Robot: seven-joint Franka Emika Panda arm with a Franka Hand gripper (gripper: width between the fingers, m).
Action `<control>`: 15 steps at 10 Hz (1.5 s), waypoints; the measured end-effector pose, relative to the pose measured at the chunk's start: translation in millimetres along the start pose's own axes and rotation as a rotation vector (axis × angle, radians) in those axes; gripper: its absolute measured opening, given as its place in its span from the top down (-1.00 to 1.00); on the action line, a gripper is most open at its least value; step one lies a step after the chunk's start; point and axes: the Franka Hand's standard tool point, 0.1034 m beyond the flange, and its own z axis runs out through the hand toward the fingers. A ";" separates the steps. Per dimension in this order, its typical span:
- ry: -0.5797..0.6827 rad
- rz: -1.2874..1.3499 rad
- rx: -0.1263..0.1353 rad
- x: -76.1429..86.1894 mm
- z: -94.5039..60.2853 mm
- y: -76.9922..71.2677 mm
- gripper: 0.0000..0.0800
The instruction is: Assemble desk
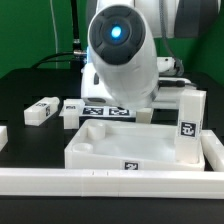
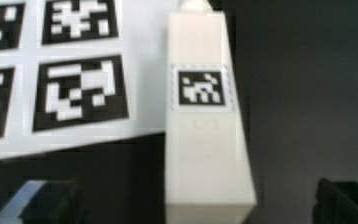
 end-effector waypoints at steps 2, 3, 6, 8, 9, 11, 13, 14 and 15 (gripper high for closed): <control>-0.080 0.004 -0.002 6.2 5.6 2.3 -0.62; -0.087 0.006 -0.002 7.6 9.0 3.0 -0.62; -0.078 0.003 -0.012 11.7 16.0 -1.6 -0.62; -0.080 0.003 -0.014 13.4 18.7 -1.7 -0.32; -0.080 0.003 -0.014 13.4 18.6 -1.7 0.03; -0.077 0.002 -0.012 14.0 16.8 -1.4 0.28; -0.070 0.003 -0.008 15.2 13.1 0.2 0.28; -0.066 0.002 -0.006 15.0 10.7 1.0 0.28; -0.068 -0.004 -0.001 11.0 3.4 1.9 0.28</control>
Offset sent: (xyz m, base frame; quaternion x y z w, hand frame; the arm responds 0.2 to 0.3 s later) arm -0.0038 0.0048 -0.0046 -0.0074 0.0073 0.0087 0.9999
